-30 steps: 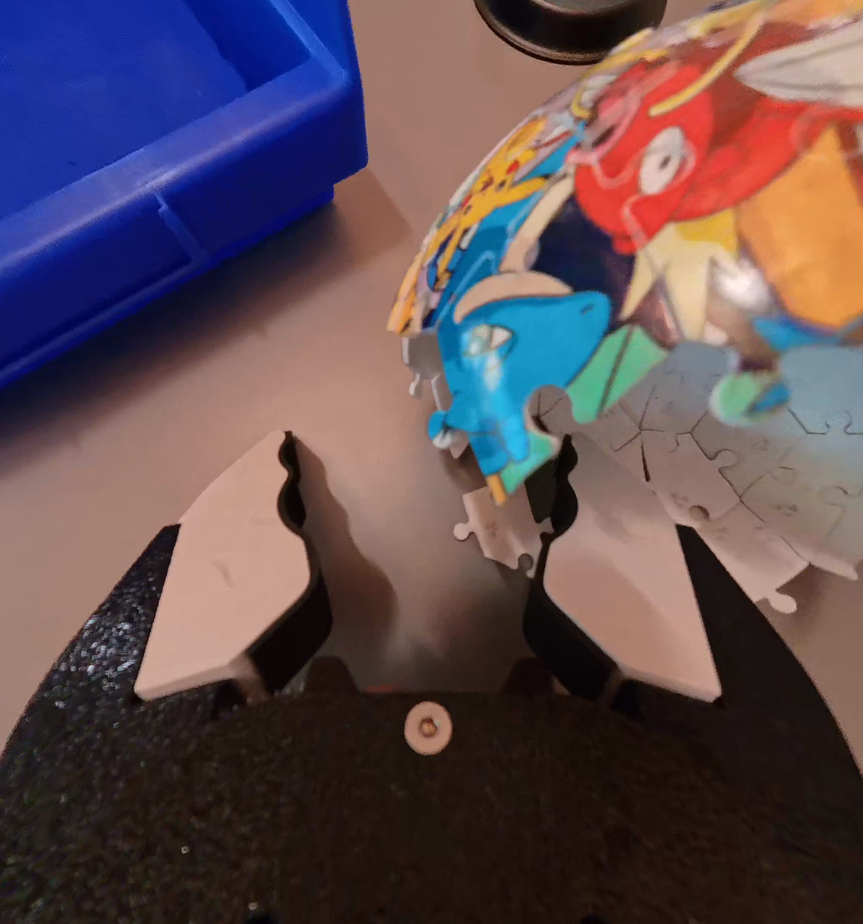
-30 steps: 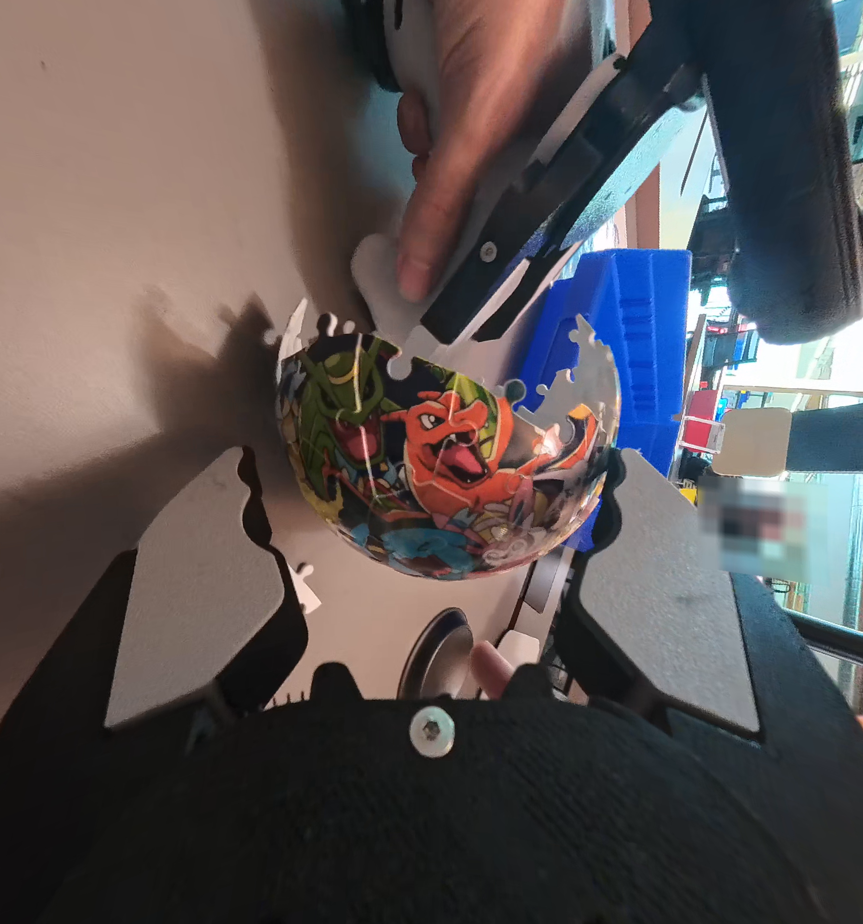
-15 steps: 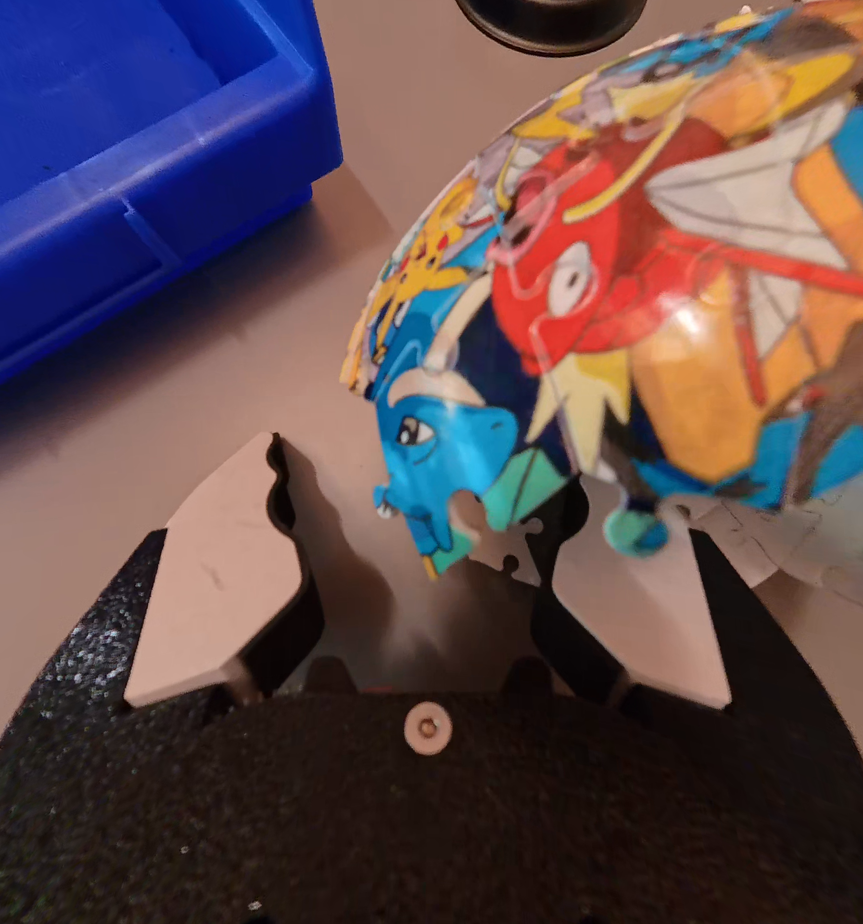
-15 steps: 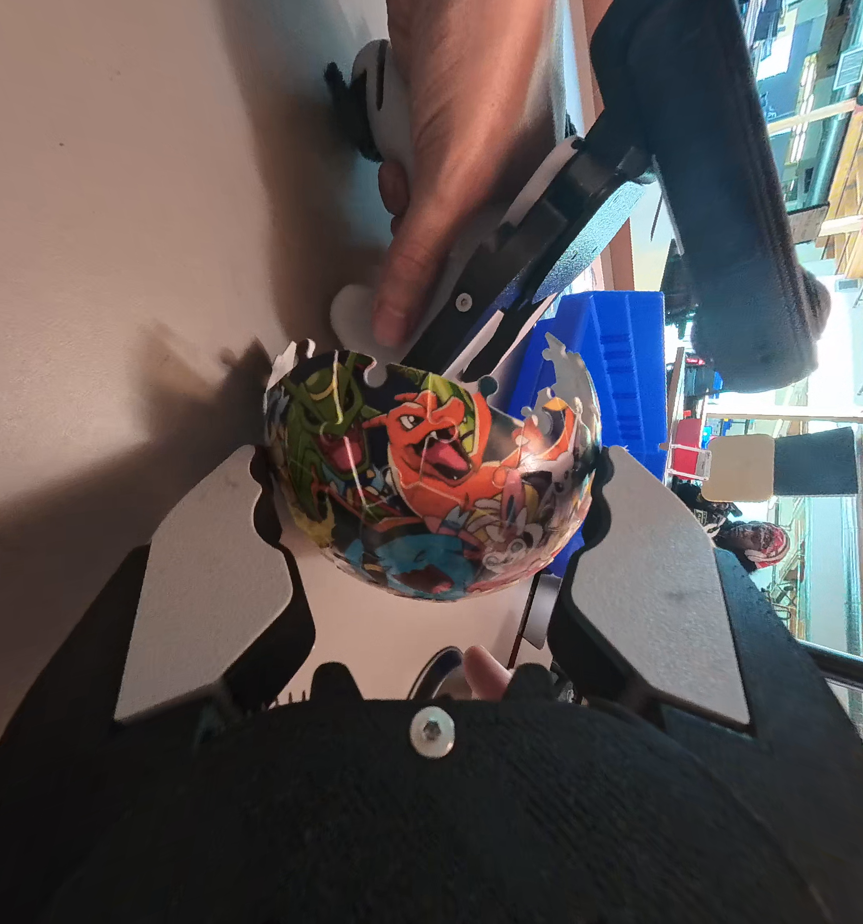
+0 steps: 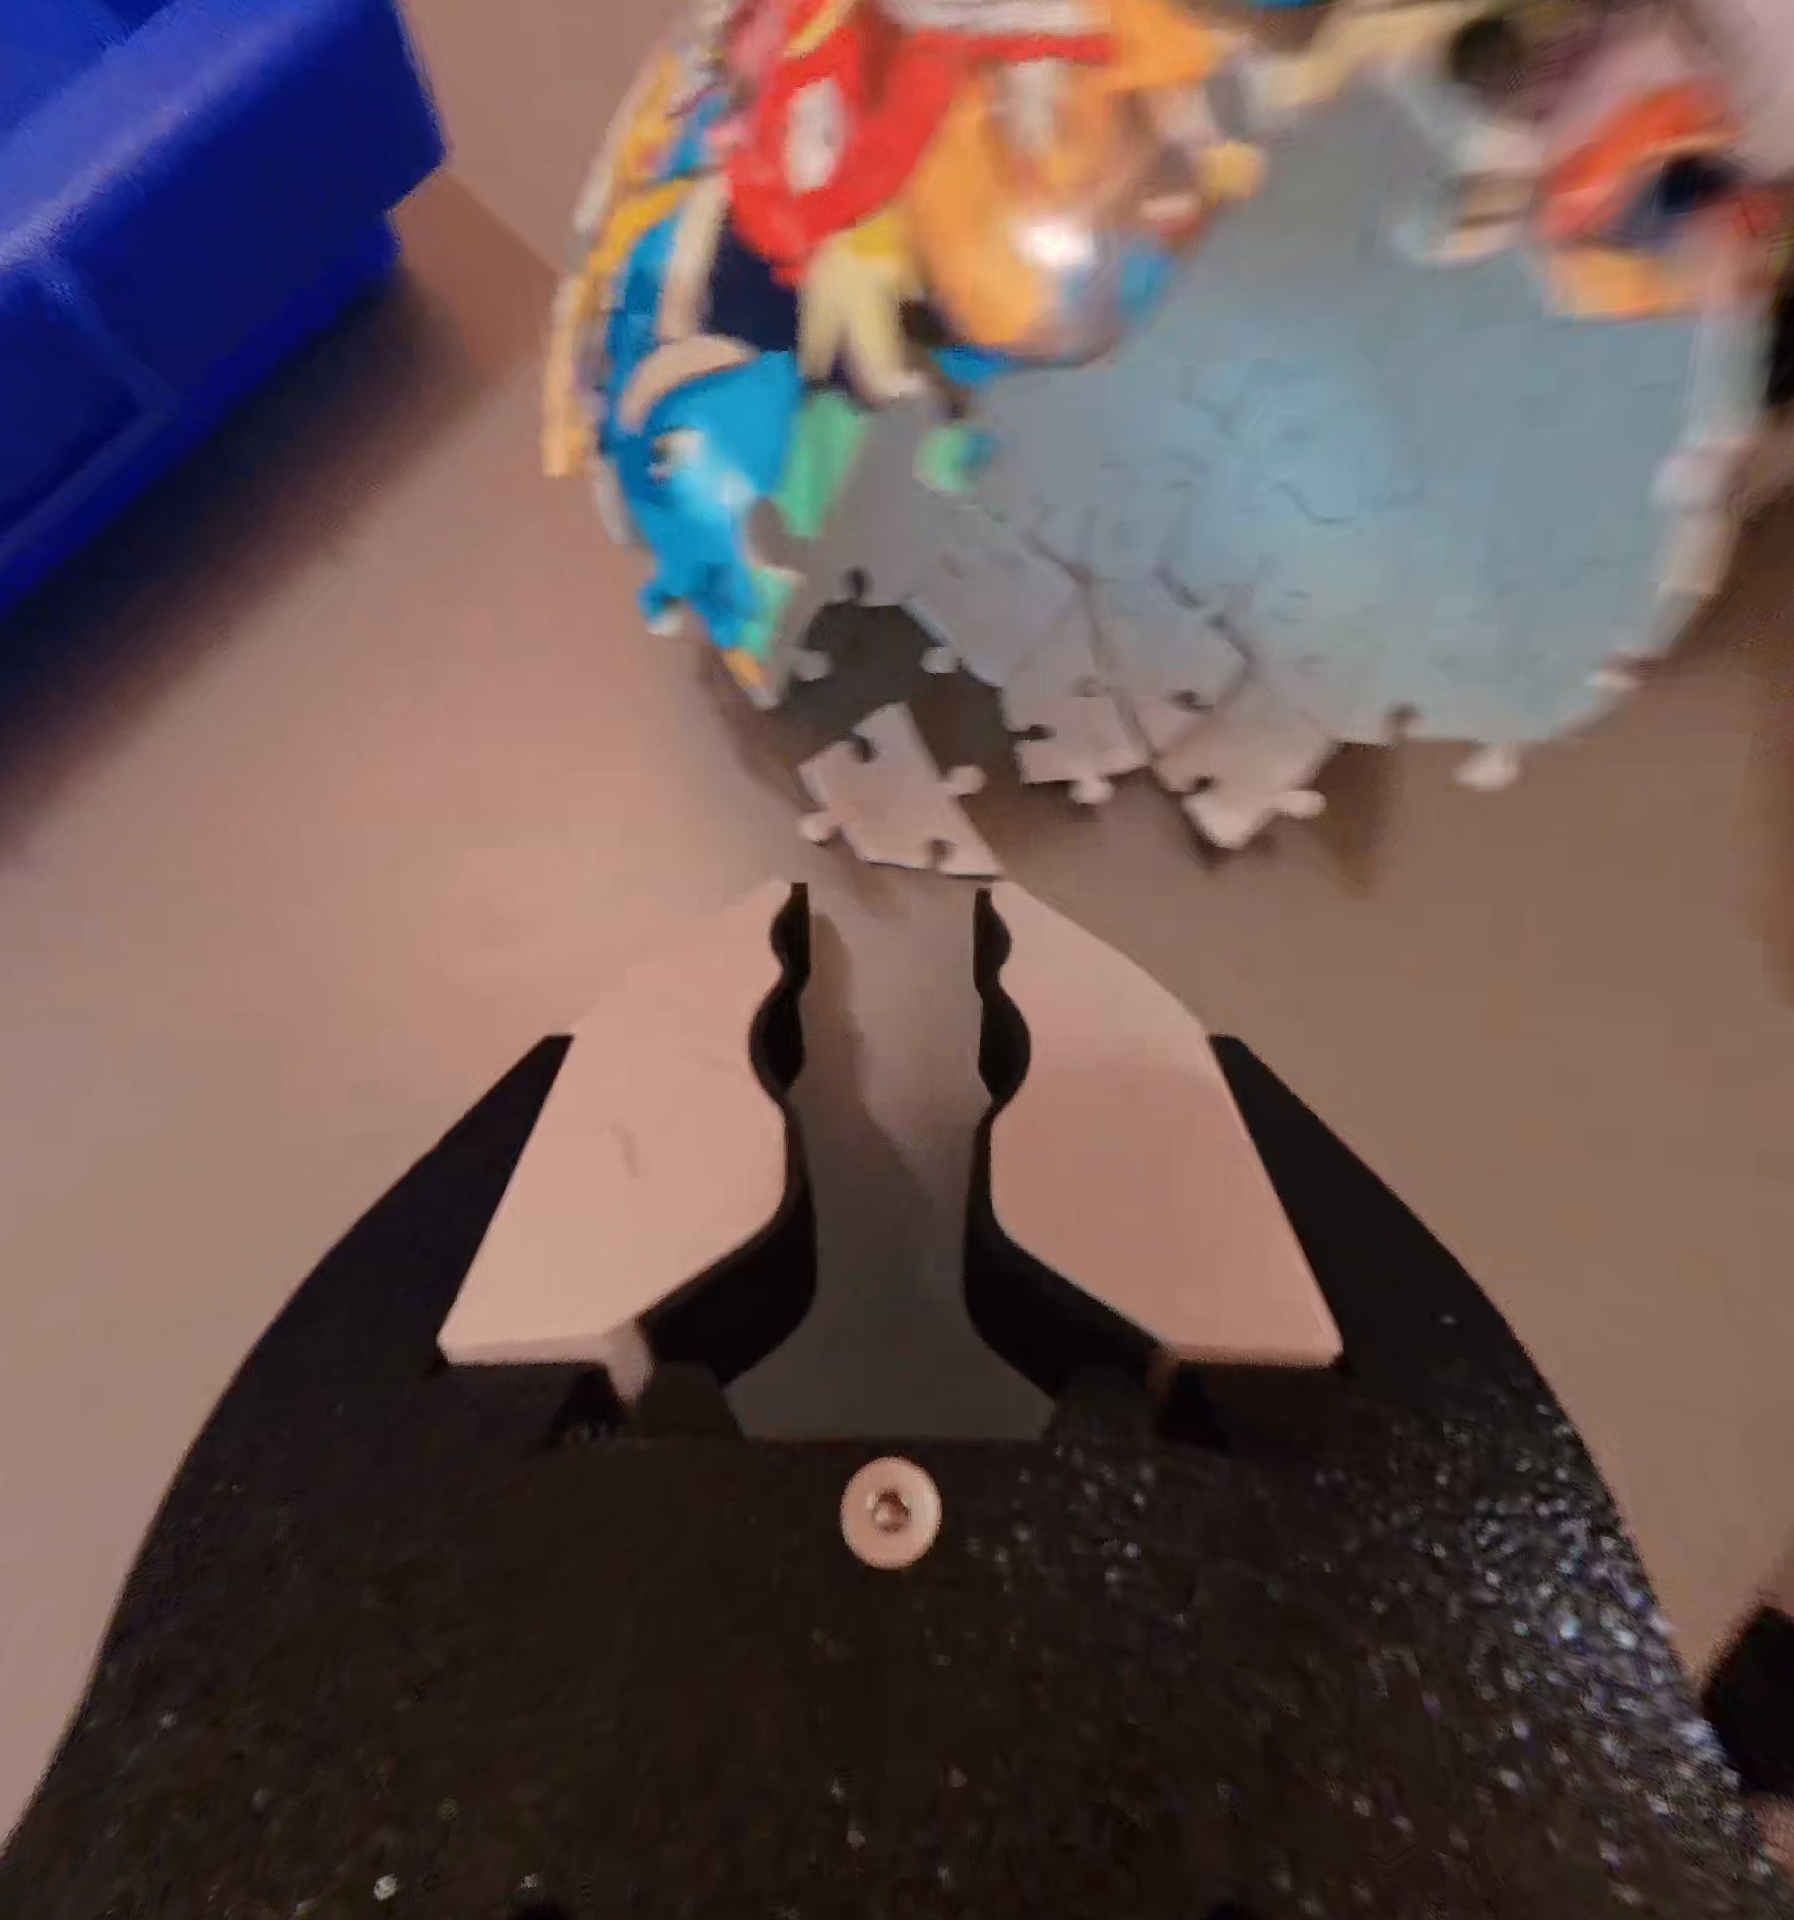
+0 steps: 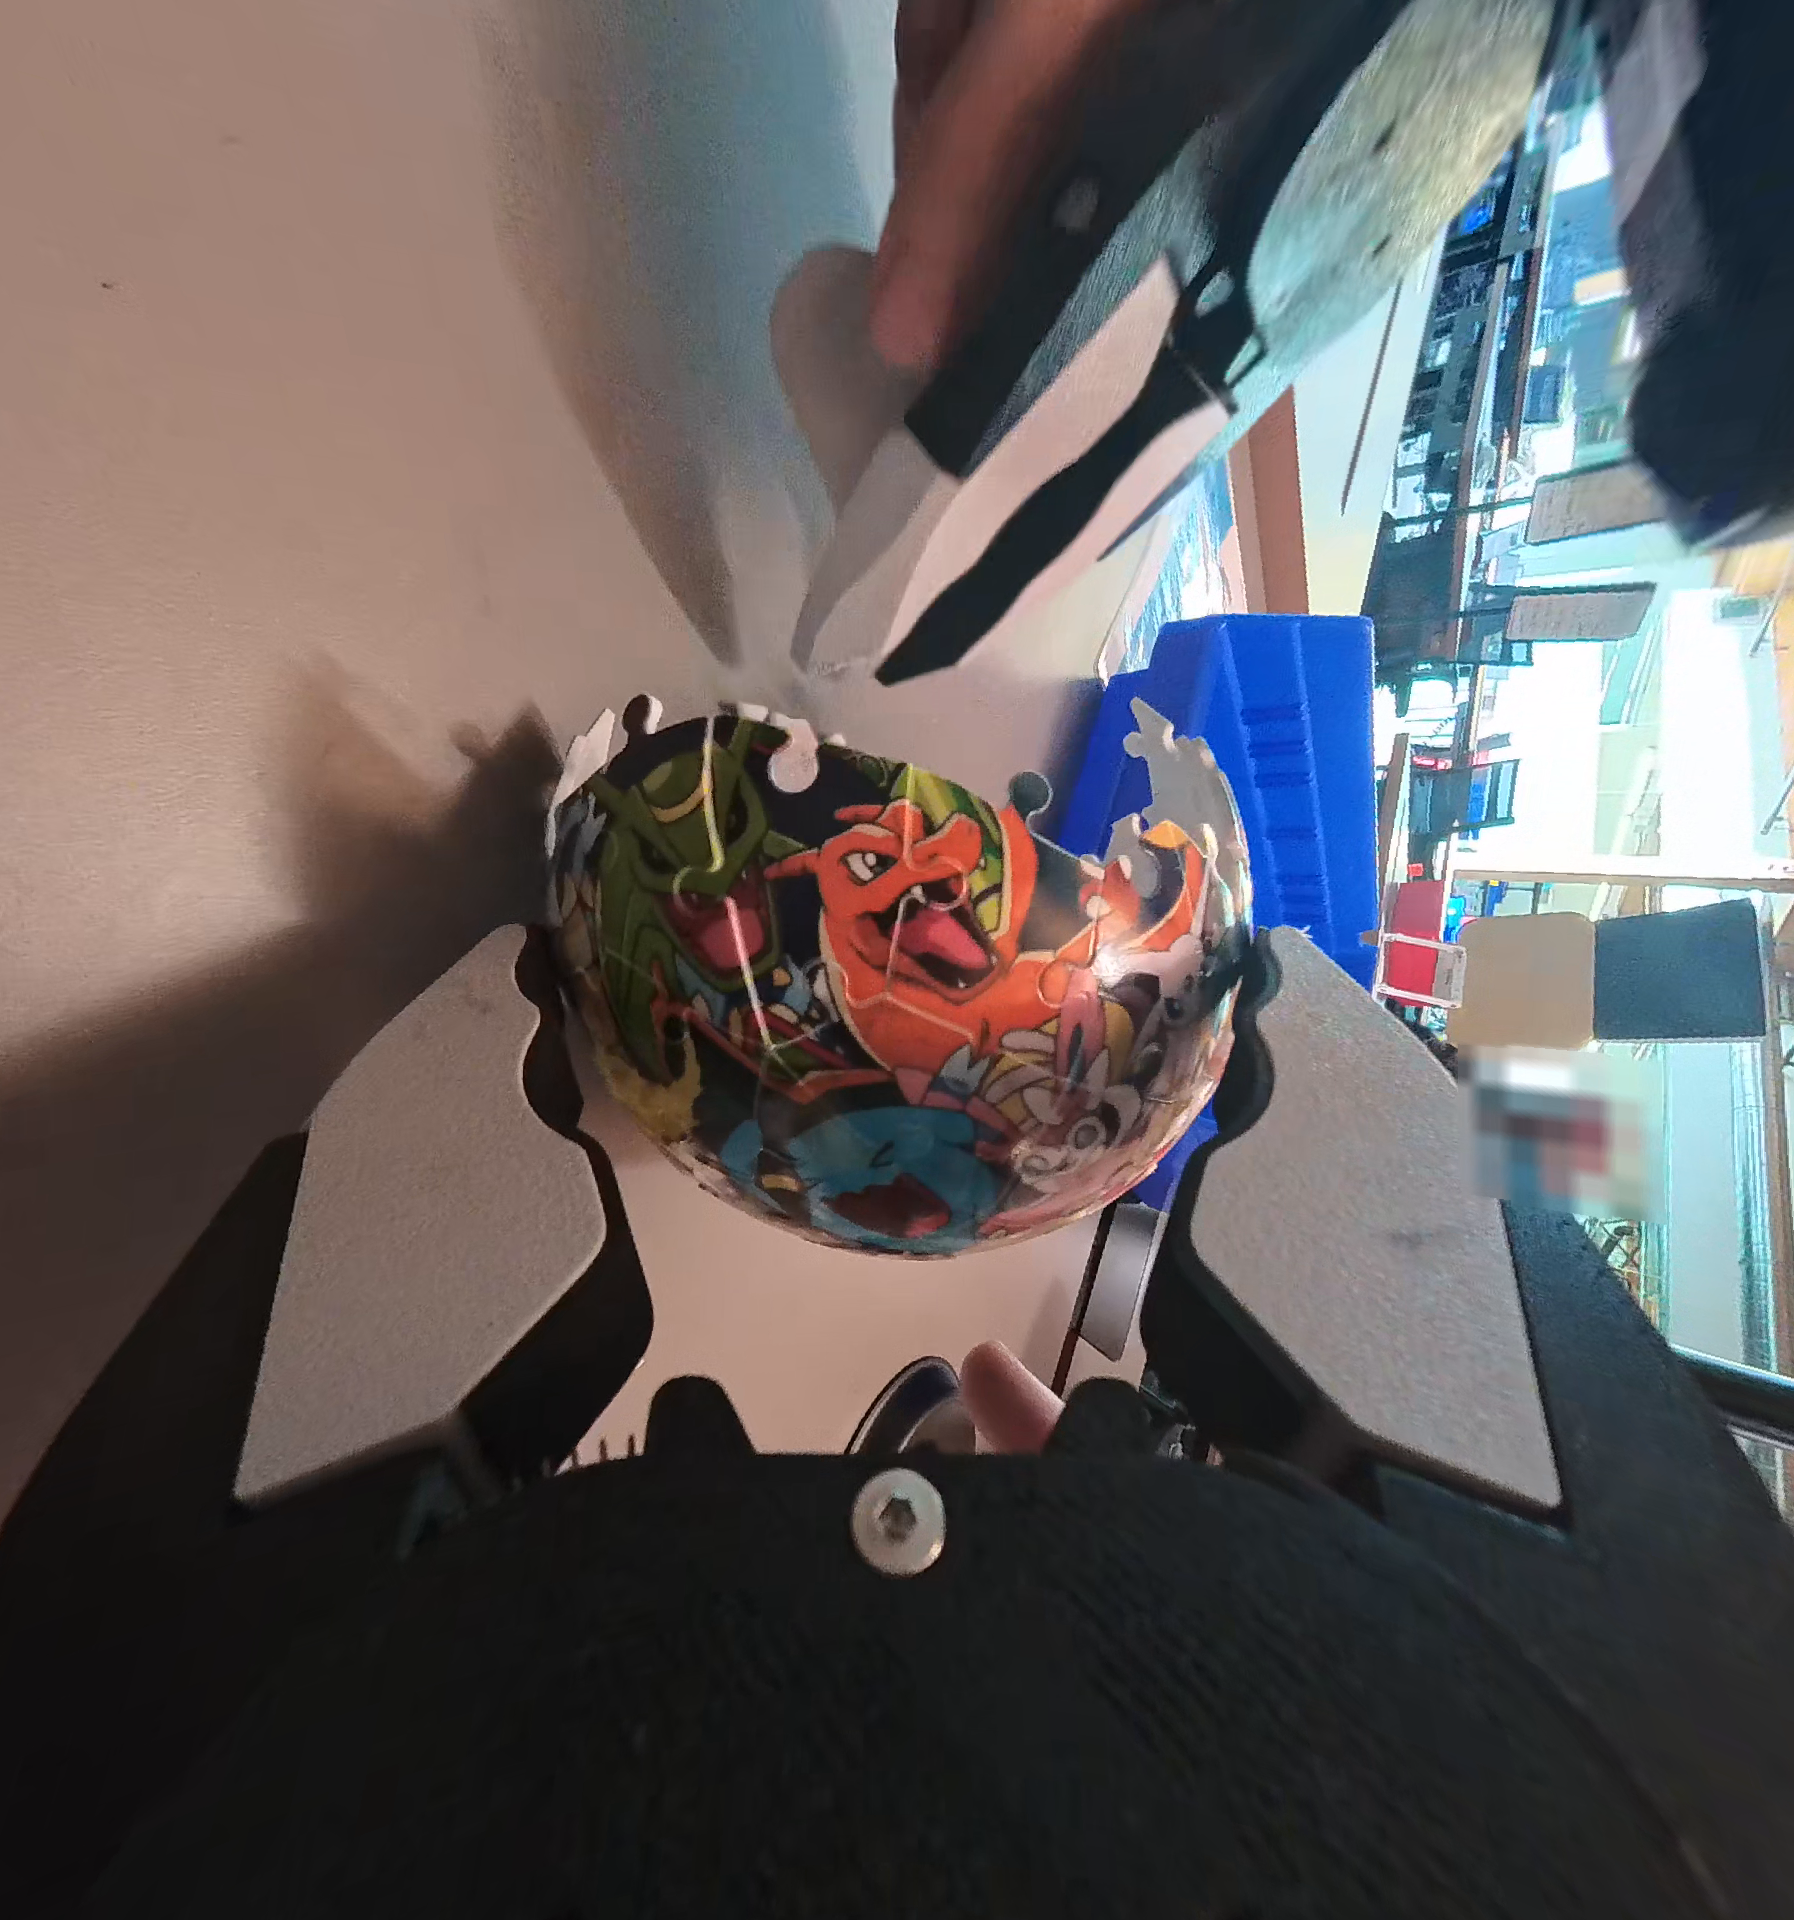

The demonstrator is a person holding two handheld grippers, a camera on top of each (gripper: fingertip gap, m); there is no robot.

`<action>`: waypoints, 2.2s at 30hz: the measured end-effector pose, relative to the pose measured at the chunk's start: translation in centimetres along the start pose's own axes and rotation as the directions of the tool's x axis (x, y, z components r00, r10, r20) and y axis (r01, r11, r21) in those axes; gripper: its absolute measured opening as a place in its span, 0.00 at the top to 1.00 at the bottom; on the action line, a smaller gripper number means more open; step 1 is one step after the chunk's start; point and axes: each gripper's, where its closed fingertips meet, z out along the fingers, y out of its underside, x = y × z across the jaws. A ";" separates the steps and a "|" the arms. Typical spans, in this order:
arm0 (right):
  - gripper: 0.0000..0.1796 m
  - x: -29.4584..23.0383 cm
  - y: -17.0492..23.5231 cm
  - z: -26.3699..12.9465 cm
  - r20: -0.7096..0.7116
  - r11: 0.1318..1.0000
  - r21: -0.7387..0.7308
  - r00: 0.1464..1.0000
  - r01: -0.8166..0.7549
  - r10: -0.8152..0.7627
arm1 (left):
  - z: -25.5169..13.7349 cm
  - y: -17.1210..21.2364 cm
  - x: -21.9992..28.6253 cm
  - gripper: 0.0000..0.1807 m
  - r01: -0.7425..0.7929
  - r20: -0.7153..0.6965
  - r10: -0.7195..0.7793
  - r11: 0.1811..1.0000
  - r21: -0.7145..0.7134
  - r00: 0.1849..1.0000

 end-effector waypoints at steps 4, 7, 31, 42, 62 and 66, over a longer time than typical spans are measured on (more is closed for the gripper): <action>0.32 0.0 0.1 0.1 -0.005 1.000 0.003 1.000 -0.001 0.001 | 0.0 -0.9 2.2 0.87 0.006 -0.171 0.007 0.997 0.079 0.985; 0.32 0.0 0.0 0.2 -0.006 1.000 0.004 1.000 0.001 -0.001 | 0.8 -1.3 3.0 0.90 0.049 -0.230 -0.034 0.997 0.059 0.972; 0.31 0.1 -0.1 0.5 -0.026 1.000 0.025 1.000 0.002 -0.001 | 1.2 -2.6 3.9 0.89 0.037 -0.260 -0.007 0.993 0.110 0.966; 0.31 0.2 -0.1 0.5 -0.028 0.999 0.037 1.000 -0.006 0.007 | 2.2 -3.9 -3.2 0.43 0.145 0.148 -0.176 0.969 0.201 0.973; 0.31 0.2 -0.4 0.6 -0.036 0.998 0.057 0.999 -0.025 0.028 | 4.5 -3.0 -2.3 0.41 0.061 0.173 -0.075 0.994 0.086 0.982; 0.30 0.3 -0.4 0.8 -0.045 0.997 0.063 0.998 -0.044 0.047 | 4.5 -3.0 -2.3 0.41 0.070 0.179 -0.084 0.994 0.084 0.980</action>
